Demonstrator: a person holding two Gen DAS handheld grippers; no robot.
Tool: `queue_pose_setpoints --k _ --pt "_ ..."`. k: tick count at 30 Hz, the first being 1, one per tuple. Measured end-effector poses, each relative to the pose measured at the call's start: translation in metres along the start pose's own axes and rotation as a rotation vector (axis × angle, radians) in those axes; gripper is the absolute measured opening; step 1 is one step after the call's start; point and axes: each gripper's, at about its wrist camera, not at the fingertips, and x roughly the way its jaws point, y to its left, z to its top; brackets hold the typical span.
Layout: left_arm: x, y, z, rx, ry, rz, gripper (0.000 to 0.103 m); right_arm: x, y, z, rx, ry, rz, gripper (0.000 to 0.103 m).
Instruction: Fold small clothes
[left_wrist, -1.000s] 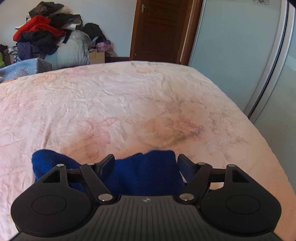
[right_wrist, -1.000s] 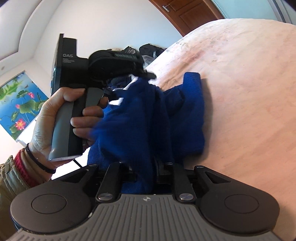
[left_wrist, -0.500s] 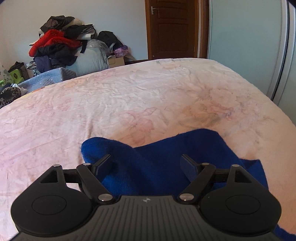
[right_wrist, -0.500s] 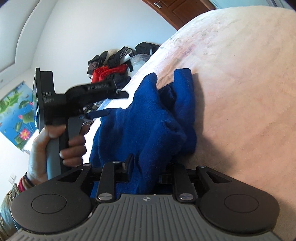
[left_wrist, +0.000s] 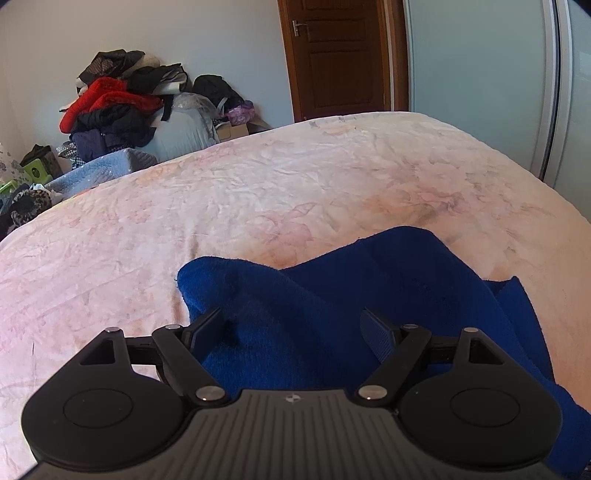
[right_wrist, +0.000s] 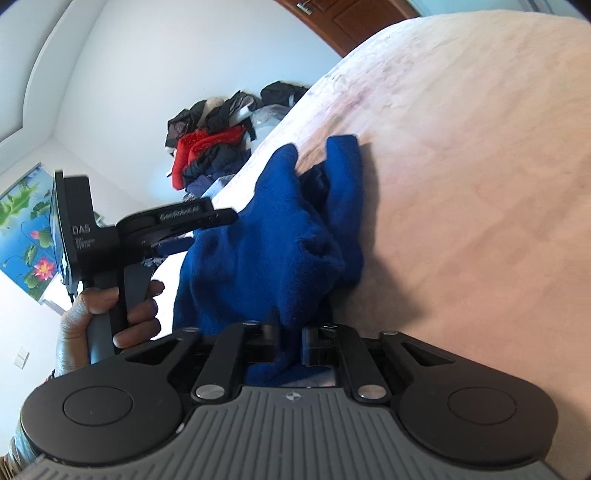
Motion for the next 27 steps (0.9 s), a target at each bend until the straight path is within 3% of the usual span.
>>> queue_pose_setpoints --k 2,5,9,10,11,13,15,17,19,20,25,26,27 --pt "0.001 0.0 -0.002 -0.003 0.0 -0.001 0.082 0.0 -0.005 0.003 0.02 -0.007 0.008 0.024" --pt "-0.002 0.001 -0.006 -0.01 -0.009 -0.001 0.082 0.001 -0.009 0.004 0.036 -0.008 0.01 0.008" --pt "-0.009 0.01 -0.013 -0.021 -0.021 -0.004 0.082 -0.001 -0.009 0.004 -0.005 0.032 0.003 0.008" --pt "-0.012 0.014 -0.016 -0.024 -0.026 -0.003 0.082 -0.005 -0.008 0.007 -0.025 0.046 -0.005 0.018" --pt "-0.015 0.019 -0.018 -0.03 -0.03 -0.001 0.082 -0.011 -0.007 0.011 -0.044 0.044 -0.024 0.018" --pt "-0.019 0.029 -0.022 -0.049 -0.036 -0.005 0.082 -0.024 0.0 0.025 -0.113 -0.017 -0.101 0.037" --pt "-0.02 0.038 -0.024 -0.09 -0.03 -0.004 0.082 -0.03 0.012 0.047 -0.167 -0.095 -0.148 0.039" --pt "-0.021 0.046 -0.025 -0.137 -0.02 -0.021 0.082 -0.015 0.03 0.073 -0.232 -0.113 -0.116 0.043" --pt "-0.022 0.051 -0.027 -0.174 -0.015 -0.04 0.082 0.019 0.046 0.097 -0.294 -0.056 -0.074 0.078" --pt "-0.023 0.053 -0.028 -0.18 -0.012 -0.044 0.082 0.042 0.053 0.108 -0.316 -0.025 -0.074 0.082" --pt "-0.027 0.058 -0.031 -0.161 -0.016 -0.033 0.082 0.15 0.067 0.145 -0.293 0.159 -0.078 0.08" --pt "-0.027 0.058 -0.031 -0.158 -0.018 -0.032 0.082 0.168 0.065 0.148 -0.278 0.197 -0.078 0.074" --pt "-0.027 0.059 -0.031 -0.154 -0.019 -0.032 0.082 0.178 0.063 0.149 -0.268 0.21 -0.082 0.047"
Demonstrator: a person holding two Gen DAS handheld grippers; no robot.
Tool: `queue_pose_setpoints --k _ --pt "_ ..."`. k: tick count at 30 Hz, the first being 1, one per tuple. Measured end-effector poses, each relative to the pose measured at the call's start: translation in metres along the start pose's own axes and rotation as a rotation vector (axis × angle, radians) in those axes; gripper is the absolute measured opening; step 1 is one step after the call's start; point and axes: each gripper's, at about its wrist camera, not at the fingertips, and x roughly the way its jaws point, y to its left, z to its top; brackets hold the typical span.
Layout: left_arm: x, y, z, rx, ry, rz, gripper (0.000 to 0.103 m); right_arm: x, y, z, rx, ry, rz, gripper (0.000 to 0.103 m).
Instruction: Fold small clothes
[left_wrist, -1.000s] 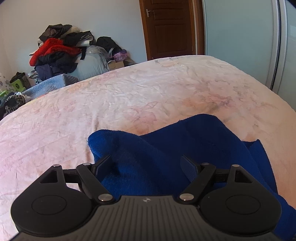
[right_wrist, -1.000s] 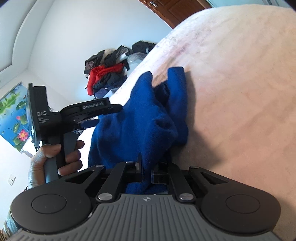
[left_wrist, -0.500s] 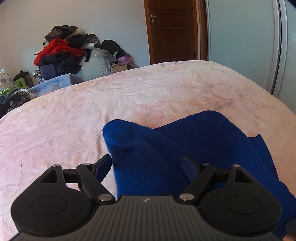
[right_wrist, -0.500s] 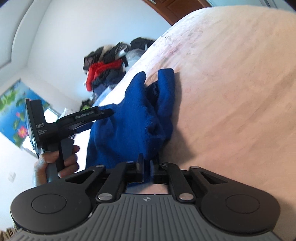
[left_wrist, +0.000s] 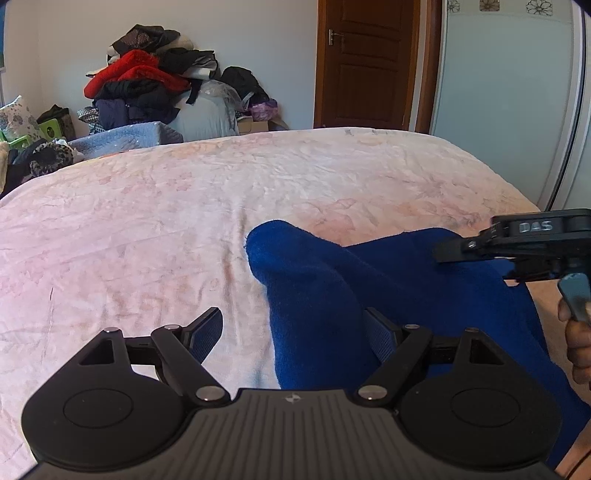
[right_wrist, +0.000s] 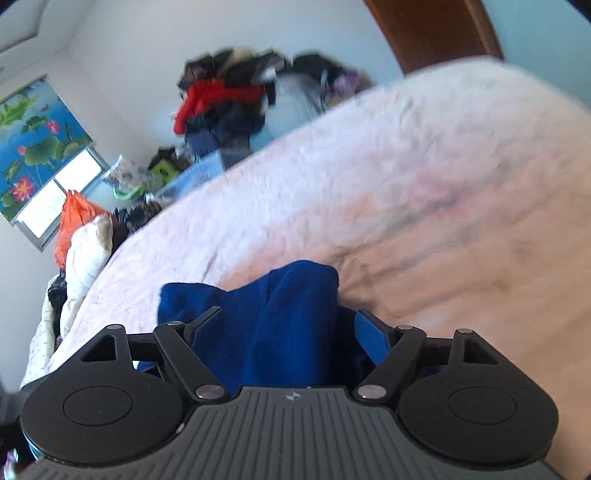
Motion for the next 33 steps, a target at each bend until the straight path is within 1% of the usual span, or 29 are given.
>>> queue_pose_setpoints --k 1,2,3,5,6,7,8,9,10,11,12,13,15,18,20,22,23,25,26,27,29,30,31,32,33 --pt "0.0 0.001 0.0 0.001 -0.002 -0.001 0.083 0.007 -0.001 0.002 0.002 0.01 -0.011 0.013" --pt "0.001 0.002 0.0 0.0 -0.004 0.0 0.084 0.01 -0.001 0.002 -0.006 0.007 -0.019 0.014" --pt "0.003 0.004 -0.001 -0.001 -0.003 0.005 0.086 0.007 -0.002 -0.001 -0.026 -0.018 -0.043 0.012" --pt "0.009 0.007 -0.002 -0.012 0.006 0.02 0.086 -0.003 -0.004 -0.006 -0.052 -0.079 -0.129 0.011" --pt "0.012 0.01 -0.002 -0.022 0.015 0.021 0.086 -0.008 -0.008 -0.008 -0.051 -0.091 -0.148 0.011" --pt "0.014 0.012 -0.003 -0.036 0.026 0.015 0.086 -0.009 -0.012 -0.009 -0.044 -0.082 -0.133 0.013" --pt "0.015 0.015 -0.003 -0.053 0.035 0.008 0.086 -0.009 -0.016 -0.011 -0.035 -0.056 -0.112 0.017" --pt "0.016 0.017 -0.004 -0.07 0.041 -0.002 0.086 -0.01 -0.015 -0.013 -0.03 -0.048 -0.118 0.031" --pt "0.015 0.02 -0.005 -0.084 0.047 -0.013 0.086 -0.017 -0.014 -0.016 -0.029 -0.069 -0.129 0.049" --pt "0.015 0.023 -0.006 -0.093 0.051 -0.024 0.086 -0.029 -0.013 -0.019 -0.024 -0.103 -0.13 0.059" --pt "0.013 0.026 -0.007 -0.103 0.059 -0.038 0.086 -0.044 -0.013 -0.021 -0.014 -0.145 -0.117 0.074" --pt "0.011 0.03 -0.009 -0.111 0.07 -0.055 0.086 -0.057 -0.015 -0.025 -0.003 -0.176 -0.101 0.076" --pt "0.005 0.037 -0.016 -0.133 0.097 -0.107 0.086 -0.081 -0.022 -0.032 0.027 -0.182 -0.08 0.076" --pt "-0.007 0.047 -0.034 -0.179 0.13 -0.217 0.086 -0.106 -0.037 -0.058 0.068 -0.129 -0.074 0.077" --pt "-0.013 0.052 -0.048 -0.226 0.172 -0.297 0.086 -0.116 -0.046 -0.082 0.109 -0.081 -0.052 0.078" --pt "-0.017 0.054 -0.062 -0.279 0.219 -0.391 0.086 -0.124 -0.054 -0.106 0.17 -0.044 0.023 0.078" --pt "-0.02 0.054 -0.069 -0.294 0.226 -0.425 0.087 -0.127 -0.056 -0.114 0.188 -0.042 0.069 0.078" --pt "-0.029 0.049 -0.078 -0.293 0.217 -0.461 0.089 -0.128 -0.054 -0.127 0.216 -0.008 0.167 0.079" --pt "-0.032 0.045 -0.082 -0.29 0.222 -0.483 0.089 -0.125 -0.051 -0.13 0.206 0.018 0.214 0.079" --pt "-0.034 0.042 -0.085 -0.293 0.226 -0.504 0.089 -0.121 -0.045 -0.132 0.181 0.032 0.236 0.078" --pt "-0.037 0.034 -0.09 -0.29 0.213 -0.536 0.088 -0.113 -0.032 -0.13 0.131 0.053 0.246 0.078" --pt "-0.039 0.031 -0.092 -0.283 0.208 -0.544 0.086 -0.107 -0.027 -0.129 0.123 0.067 0.264 0.077" --pt "-0.04 0.028 -0.093 -0.28 0.205 -0.548 0.065 -0.101 -0.023 -0.128 0.125 0.069 0.274 0.073" --pt "-0.039 0.027 -0.093 -0.277 0.208 -0.546 0.053 -0.095 -0.018 -0.127 0.126 0.068 0.26 0.067" --pt "-0.037 0.027 -0.093 -0.274 0.221 -0.529 0.032 -0.089 -0.015 -0.127 0.122 0.071 0.237 0.047"
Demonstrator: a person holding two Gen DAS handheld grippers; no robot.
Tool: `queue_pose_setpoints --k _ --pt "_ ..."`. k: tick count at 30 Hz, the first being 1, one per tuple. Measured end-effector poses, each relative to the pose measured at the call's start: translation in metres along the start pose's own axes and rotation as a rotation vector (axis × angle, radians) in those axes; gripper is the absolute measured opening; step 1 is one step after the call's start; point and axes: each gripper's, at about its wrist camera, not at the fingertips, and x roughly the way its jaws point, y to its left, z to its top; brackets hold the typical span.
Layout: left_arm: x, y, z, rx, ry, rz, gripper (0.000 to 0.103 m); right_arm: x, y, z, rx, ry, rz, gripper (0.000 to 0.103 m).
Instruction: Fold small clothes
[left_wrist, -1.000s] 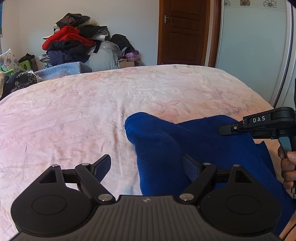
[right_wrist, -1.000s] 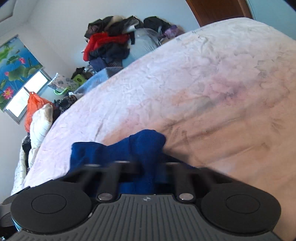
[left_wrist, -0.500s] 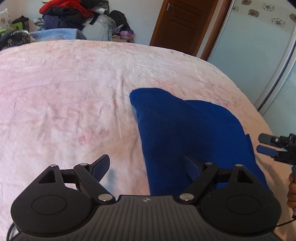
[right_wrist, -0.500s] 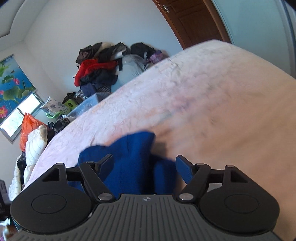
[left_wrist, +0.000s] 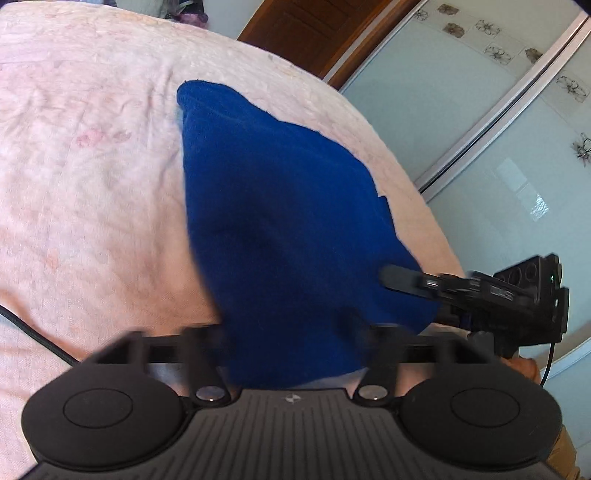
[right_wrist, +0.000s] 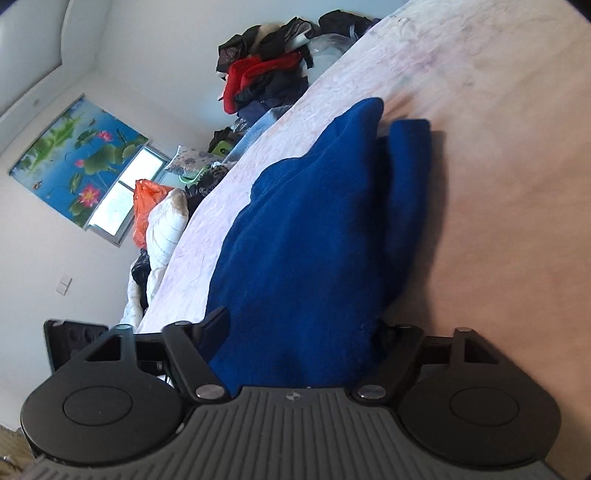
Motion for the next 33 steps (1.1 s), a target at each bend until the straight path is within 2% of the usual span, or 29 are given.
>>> queue_pose_setpoints --k 1,2,4,7,9,11,12,14,16,17,18,20,21,23,25,27,30,31,33 --pt "0.0 0.003 0.001 -0.01 0.001 0.014 0.02 0.006 0.0 0.001 0.013 0.001 -0.031 0.023" --pt "-0.002 0.008 0.002 -0.028 0.001 0.005 0.018 0.01 -0.001 0.0 0.032 0.0 -0.041 0.019" --pt "-0.011 0.014 0.004 -0.054 -0.012 -0.014 0.015 0.011 0.001 -0.004 0.06 -0.03 -0.04 0.019" --pt "-0.027 0.009 0.004 0.004 -0.053 0.019 0.014 0.005 0.014 -0.014 0.058 -0.059 -0.025 0.018" --pt "-0.029 0.004 0.003 0.049 -0.042 0.042 0.015 0.006 0.018 -0.02 0.046 -0.058 -0.048 0.019" --pt "-0.027 -0.002 -0.001 0.074 -0.022 0.097 0.017 0.008 0.016 -0.025 0.045 -0.05 -0.105 0.027" --pt "-0.027 -0.006 -0.005 0.09 -0.024 0.125 0.023 0.004 0.017 -0.027 0.039 -0.055 -0.11 0.028" --pt "-0.03 -0.017 -0.011 0.143 -0.03 0.18 0.037 -0.007 0.026 -0.033 0.001 -0.077 -0.16 0.035" --pt "-0.031 -0.024 -0.016 0.166 -0.057 0.246 0.077 -0.02 0.044 -0.041 -0.089 -0.128 -0.283 0.044" --pt "-0.034 -0.028 -0.019 0.173 -0.081 0.28 0.083 -0.026 0.055 -0.045 -0.14 -0.161 -0.35 0.046" --pt "-0.036 -0.032 -0.022 0.185 -0.105 0.31 0.085 -0.032 0.067 -0.05 -0.198 -0.199 -0.408 0.045" --pt "-0.033 -0.04 -0.027 0.215 -0.119 0.379 0.086 -0.038 0.09 -0.062 -0.317 -0.267 -0.478 0.052" --pt "-0.031 -0.043 -0.03 0.227 -0.118 0.409 0.086 -0.039 0.1 -0.067 -0.372 -0.285 -0.49 0.059" --pt "-0.025 -0.044 -0.031 0.24 -0.107 0.467 0.086 -0.035 0.114 -0.077 -0.491 -0.286 -0.448 0.063" --pt "-0.019 -0.044 -0.033 0.232 -0.109 0.494 0.086 -0.026 0.124 -0.081 -0.571 -0.274 -0.433 0.062" --pt "-0.02 -0.044 -0.036 0.218 -0.118 0.505 0.086 -0.012 0.125 -0.084 -0.609 -0.22 -0.465 0.066" --pt "-0.02 -0.045 -0.039 0.2 -0.117 0.527 0.087 0.011 0.112 -0.083 -0.574 -0.106 -0.565 0.069" --pt "-0.021 -0.046 -0.041 0.199 -0.116 0.528 0.087 0.012 0.11 -0.088 -0.562 -0.096 -0.59 0.069" --pt "-0.023 -0.05 -0.045 0.213 -0.12 0.547 0.087 0.001 0.113 -0.093 -0.546 -0.133 -0.582 0.069"
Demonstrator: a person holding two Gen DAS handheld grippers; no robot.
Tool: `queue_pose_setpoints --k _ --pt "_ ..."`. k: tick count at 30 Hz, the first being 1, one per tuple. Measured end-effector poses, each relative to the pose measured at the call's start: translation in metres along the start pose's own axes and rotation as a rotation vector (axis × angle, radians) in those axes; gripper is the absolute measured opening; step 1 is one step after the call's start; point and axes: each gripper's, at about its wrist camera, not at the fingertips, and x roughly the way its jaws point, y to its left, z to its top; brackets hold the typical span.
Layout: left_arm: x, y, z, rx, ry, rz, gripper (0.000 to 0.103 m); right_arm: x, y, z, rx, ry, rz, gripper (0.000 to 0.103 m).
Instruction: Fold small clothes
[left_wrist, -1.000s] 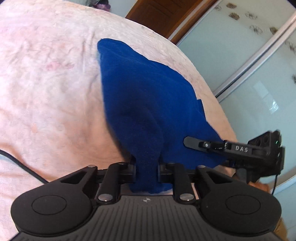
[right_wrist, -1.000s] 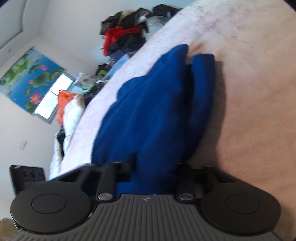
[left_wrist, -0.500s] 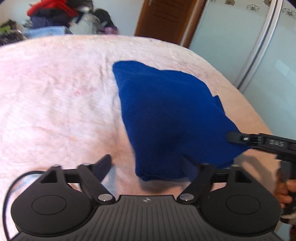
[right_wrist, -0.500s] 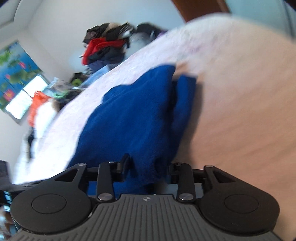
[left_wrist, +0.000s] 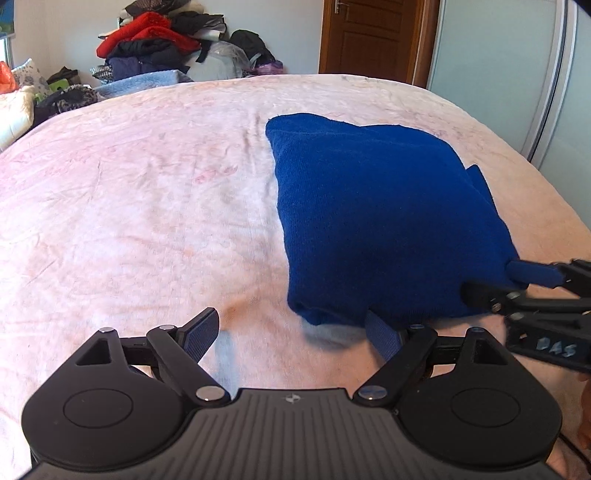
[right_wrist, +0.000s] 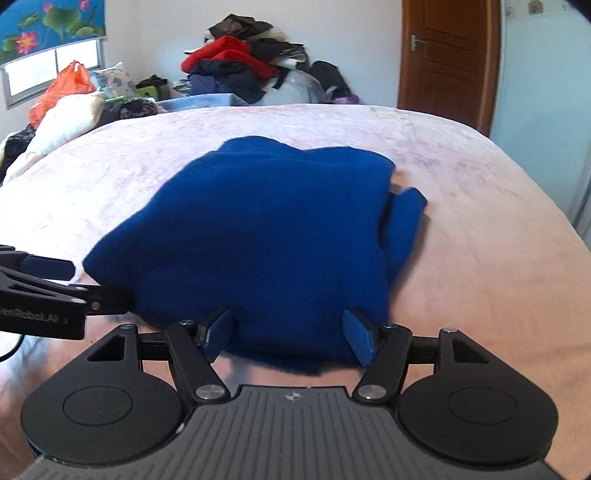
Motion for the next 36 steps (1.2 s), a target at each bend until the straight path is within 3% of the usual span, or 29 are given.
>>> queue_pose_setpoints --k 2,4,8,16,25,36 --pt "-0.001 -0.005 -0.001 0.028 -0.006 0.021 0.087 -0.014 0.003 0.0 0.008 -0.04 0.01 0.075" --pt "-0.001 -0.009 -0.003 0.048 0.006 0.023 0.087 -0.015 0.004 -0.001 -0.01 -0.042 0.008 0.091" --pt "-0.003 -0.014 -0.006 0.068 0.01 0.034 0.087 0.003 0.002 -0.009 -0.003 0.081 -0.048 0.089" --pt "-0.01 -0.009 -0.01 0.019 0.028 0.035 0.087 -0.028 0.019 -0.007 -0.012 0.059 -0.085 0.102" --pt "-0.021 -0.004 -0.017 0.007 0.047 0.083 0.087 -0.039 0.033 -0.005 0.117 0.12 -0.063 0.102" --pt "-0.025 0.005 -0.024 -0.012 0.049 0.128 0.087 -0.032 0.039 -0.012 0.126 0.138 -0.105 0.102"
